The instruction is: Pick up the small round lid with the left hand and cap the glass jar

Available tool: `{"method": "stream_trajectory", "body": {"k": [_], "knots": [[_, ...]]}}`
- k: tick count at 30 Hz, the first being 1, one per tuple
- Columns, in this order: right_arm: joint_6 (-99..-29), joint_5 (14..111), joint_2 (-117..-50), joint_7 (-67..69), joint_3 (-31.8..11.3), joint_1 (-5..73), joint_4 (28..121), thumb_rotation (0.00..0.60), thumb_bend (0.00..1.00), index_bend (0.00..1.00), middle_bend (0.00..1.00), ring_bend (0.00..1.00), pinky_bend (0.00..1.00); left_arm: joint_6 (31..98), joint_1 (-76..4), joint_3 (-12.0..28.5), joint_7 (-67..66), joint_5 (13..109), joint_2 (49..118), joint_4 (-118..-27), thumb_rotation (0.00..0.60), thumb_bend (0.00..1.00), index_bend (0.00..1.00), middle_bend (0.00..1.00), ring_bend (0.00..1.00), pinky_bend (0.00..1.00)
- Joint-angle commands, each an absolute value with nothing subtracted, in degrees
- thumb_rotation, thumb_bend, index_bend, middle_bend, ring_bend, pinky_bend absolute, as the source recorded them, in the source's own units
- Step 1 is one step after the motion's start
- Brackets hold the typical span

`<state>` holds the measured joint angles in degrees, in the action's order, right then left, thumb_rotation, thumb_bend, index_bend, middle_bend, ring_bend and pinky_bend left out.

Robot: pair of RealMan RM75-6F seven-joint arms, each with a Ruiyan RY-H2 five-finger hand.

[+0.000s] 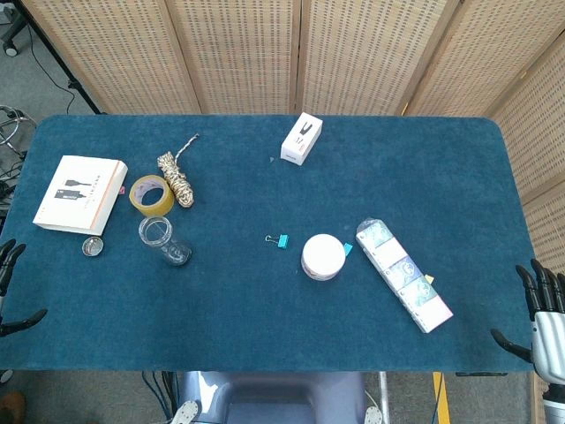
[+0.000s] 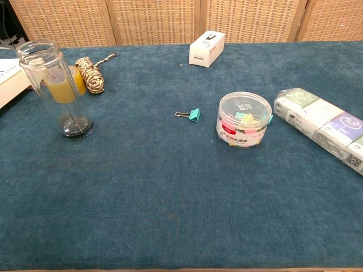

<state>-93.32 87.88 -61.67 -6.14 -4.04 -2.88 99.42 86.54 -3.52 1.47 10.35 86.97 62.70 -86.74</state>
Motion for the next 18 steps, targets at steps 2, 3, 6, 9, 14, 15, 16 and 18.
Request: {"method": "stream_trajectory", "body": {"k": [2, 3, 6, 9, 14, 15, 16, 18], "knots": [[-93.3, 87.8, -61.6, -6.0, -4.0, -2.9, 99.4, 0.6, 0.0, 0.03, 0.0, 0.0, 0.0, 86.3, -3.6, 1.5, 10.3, 86.9, 62.7, -86.7, 0.6, 0.05, 0.0, 0.0, 0.0, 0.0], [-93.3, 87.8, -61.6, -6.0, -4.0, -2.9, 99.4, 0.6, 0.0, 0.03, 0.0, 0.0, 0.0, 86.3, -3.6, 1.5, 10.4, 86.9, 62.7, -86.7, 0.6, 0.05, 0.0, 0.0, 0.0, 0.0], [-93.4, 87.8, -61.6, -5.9, -4.0, -2.9, 99.4, 0.6, 0.0, 0.03, 0.0, 0.0, 0.0, 85.9, -3.8, 1.6, 10.6, 86.6, 62.7, -86.5, 0.6, 0.05, 0.0, 0.0, 0.0, 0.0], [-93.4, 87.6, -61.5, -5.7, -4.1, -3.0, 99.5, 0.6, 0.0, 0.03, 0.0, 0.0, 0.0, 84.9, -4.6, 2.2, 11.4, 86.0, 63.2, -85.5, 0.6, 0.05, 0.0, 0.0, 0.0, 0.0], [-93.5, 87.3, -61.3, -5.2, -4.3, -3.1, 99.6, 0.6, 0.0, 0.04, 0.0, 0.0, 0.0, 80.5, -7.2, 4.1, 14.1, 83.4, 64.9, -81.7, 0.6, 0.05, 0.11, 0.0, 0.0, 0.0], [-93.4, 87.3, -61.3, -5.2, -4.3, -3.0, 99.6, 0.6, 0.0, 0.04, 0.0, 0.0, 0.0, 79.4, -7.9, 4.5, 14.7, 82.7, 65.3, -80.9, 0.6, 0.06, 0.14, 0.0, 0.0, 0.0], [-93.4, 87.2, -61.3, -5.2, -4.3, -3.0, 99.6, 0.6, 0.0, 0.04, 0.0, 0.0, 0.0, 78.1, -8.6, 4.9, 15.5, 82.1, 65.7, -79.9, 0.6, 0.06, 0.17, 0.0, 0.0, 0.0], [-93.3, 87.1, -61.3, -5.1, -4.3, -3.0, 99.6, 0.6, 0.0, 0.04, 0.0, 0.0, 0.0, 75.5, -10.1, 5.6, 17.0, 81.0, 66.5, -77.9, 0.6, 0.08, 0.22, 0.0, 0.0, 0.0]]}}
